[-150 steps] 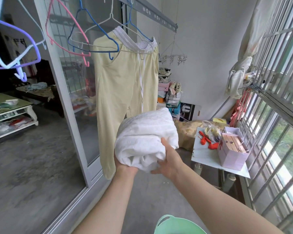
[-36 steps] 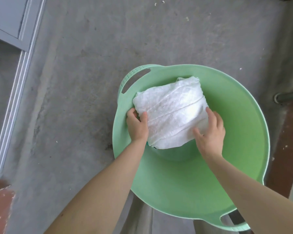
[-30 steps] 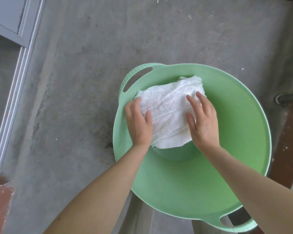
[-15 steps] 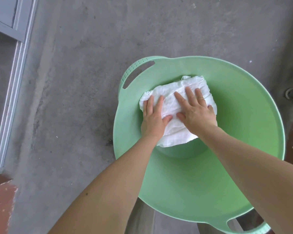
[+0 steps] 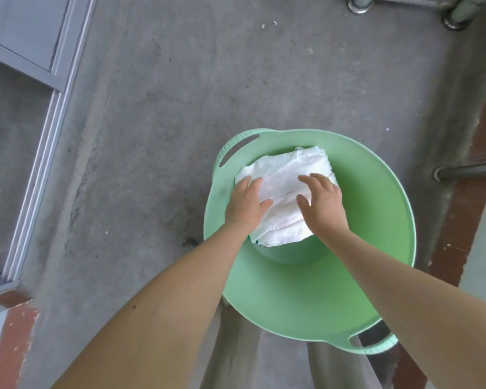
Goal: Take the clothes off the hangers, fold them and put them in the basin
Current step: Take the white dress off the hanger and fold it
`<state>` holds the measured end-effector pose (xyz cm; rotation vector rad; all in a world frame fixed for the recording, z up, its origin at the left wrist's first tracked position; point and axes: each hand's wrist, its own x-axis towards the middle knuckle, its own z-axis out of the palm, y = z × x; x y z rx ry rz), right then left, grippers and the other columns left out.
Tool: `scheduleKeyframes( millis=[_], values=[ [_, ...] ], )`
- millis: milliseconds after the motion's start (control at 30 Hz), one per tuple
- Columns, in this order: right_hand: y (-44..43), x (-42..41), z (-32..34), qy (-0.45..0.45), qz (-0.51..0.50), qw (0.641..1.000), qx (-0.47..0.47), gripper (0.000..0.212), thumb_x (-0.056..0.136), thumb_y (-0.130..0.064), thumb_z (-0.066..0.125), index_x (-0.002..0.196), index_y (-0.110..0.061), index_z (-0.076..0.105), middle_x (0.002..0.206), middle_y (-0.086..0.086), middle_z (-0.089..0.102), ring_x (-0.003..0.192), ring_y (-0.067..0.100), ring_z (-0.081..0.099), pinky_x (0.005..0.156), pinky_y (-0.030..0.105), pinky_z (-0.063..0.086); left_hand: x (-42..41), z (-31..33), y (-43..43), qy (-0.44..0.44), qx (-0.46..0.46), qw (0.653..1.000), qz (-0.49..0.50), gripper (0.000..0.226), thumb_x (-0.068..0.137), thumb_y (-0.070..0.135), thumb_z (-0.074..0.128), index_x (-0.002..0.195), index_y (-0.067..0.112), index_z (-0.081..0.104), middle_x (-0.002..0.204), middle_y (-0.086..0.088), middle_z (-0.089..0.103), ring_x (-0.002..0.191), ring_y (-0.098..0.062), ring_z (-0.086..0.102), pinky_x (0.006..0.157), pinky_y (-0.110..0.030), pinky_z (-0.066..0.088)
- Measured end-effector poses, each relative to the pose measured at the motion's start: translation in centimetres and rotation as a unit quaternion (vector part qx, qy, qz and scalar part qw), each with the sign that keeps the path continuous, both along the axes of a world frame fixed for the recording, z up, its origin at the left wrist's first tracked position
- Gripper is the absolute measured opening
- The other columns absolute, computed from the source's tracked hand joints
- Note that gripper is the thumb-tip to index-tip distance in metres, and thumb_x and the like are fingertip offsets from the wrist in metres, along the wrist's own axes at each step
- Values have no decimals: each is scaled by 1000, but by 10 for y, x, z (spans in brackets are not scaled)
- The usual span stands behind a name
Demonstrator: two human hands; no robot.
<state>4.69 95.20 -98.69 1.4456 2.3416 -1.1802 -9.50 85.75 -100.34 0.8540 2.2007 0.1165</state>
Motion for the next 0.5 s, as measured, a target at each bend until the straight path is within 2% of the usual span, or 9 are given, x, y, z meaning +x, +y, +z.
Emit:
scheduleKeyframes(
  millis=[133,233,333,433,500],
  values=[
    [-13,4,42,-10,-43,993,-108,38,95,-22,48,132,-23,50,136,4,48,112,23,54,87,31,44,-10,52,-3,-37,3,998,56,33,95,28,52,125,13,56,134,-5,49,121,-24,49,96,-34,43],
    [-26,11,82,-28,-52,984,-169,34,95,-20,46,128,-20,55,126,7,58,109,21,57,77,24,41,-20,106,-10,-69,17,993,96,26,95,20,50,117,11,61,123,-4,61,114,-22,55,91,-30,45],
    [-32,12,124,-26,-94,972,-214,31,94,-20,45,122,-20,59,115,3,64,94,19,64,63,23,43,-28,150,-17,-90,37,987,127,21,93,16,52,110,12,64,116,-3,65,110,-20,59,88,-26,45],
    [-40,6,165,-5,-119,963,-243,29,96,-17,44,120,-15,61,98,0,66,83,17,64,62,18,44,-33,189,-23,-132,74,967,207,13,90,12,55,99,15,65,105,-4,67,105,-23,61,86,-31,48],
    [-46,2,194,16,-140,958,-251,27,96,-15,45,117,-12,62,94,2,66,79,18,62,66,22,46,-33,218,-27,-163,95,955,230,12,90,11,54,95,18,62,105,-5,67,104,-22,61,83,-32,48]
  ],
)
